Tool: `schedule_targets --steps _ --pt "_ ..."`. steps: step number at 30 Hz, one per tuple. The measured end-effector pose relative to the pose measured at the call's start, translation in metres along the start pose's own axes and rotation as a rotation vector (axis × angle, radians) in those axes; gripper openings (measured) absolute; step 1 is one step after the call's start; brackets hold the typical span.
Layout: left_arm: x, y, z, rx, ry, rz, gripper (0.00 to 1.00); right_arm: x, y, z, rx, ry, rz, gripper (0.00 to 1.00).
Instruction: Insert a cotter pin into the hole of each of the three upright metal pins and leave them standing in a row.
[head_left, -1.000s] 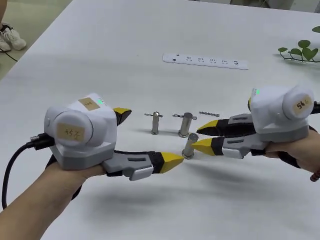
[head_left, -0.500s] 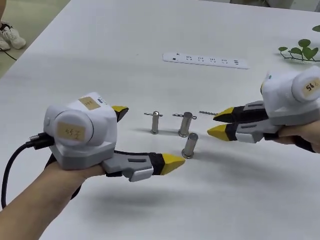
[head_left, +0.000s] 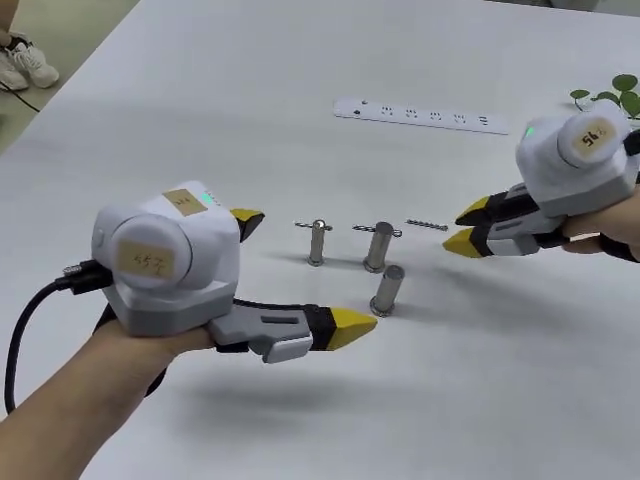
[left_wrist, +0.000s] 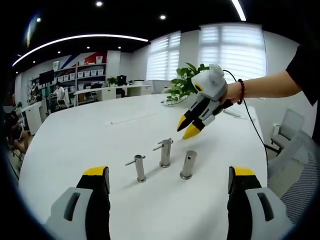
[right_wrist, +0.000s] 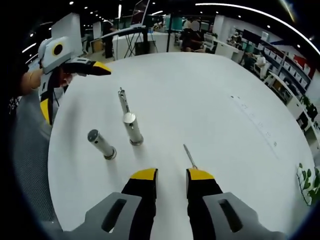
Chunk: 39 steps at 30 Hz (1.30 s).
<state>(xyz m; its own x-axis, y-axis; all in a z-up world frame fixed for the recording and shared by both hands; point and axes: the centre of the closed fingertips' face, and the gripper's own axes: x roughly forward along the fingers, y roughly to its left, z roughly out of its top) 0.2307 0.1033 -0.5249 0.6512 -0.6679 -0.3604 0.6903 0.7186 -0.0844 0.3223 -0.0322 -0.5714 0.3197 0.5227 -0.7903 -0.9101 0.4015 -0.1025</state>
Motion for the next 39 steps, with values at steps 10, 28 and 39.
schedule_targets --steps 10,28,39 --pt "0.002 0.001 -0.002 -0.003 0.008 -0.005 0.99 0.016 -0.019 -0.006 -0.042 0.087 -0.005 0.15" --pt "0.001 0.005 -0.003 -0.012 0.008 0.000 0.97 0.035 -0.035 -0.011 -0.096 0.179 0.020 0.10" --pt "0.000 0.008 -0.002 -0.018 0.003 0.011 0.96 0.044 -0.040 -0.014 -0.092 0.226 0.061 0.06"
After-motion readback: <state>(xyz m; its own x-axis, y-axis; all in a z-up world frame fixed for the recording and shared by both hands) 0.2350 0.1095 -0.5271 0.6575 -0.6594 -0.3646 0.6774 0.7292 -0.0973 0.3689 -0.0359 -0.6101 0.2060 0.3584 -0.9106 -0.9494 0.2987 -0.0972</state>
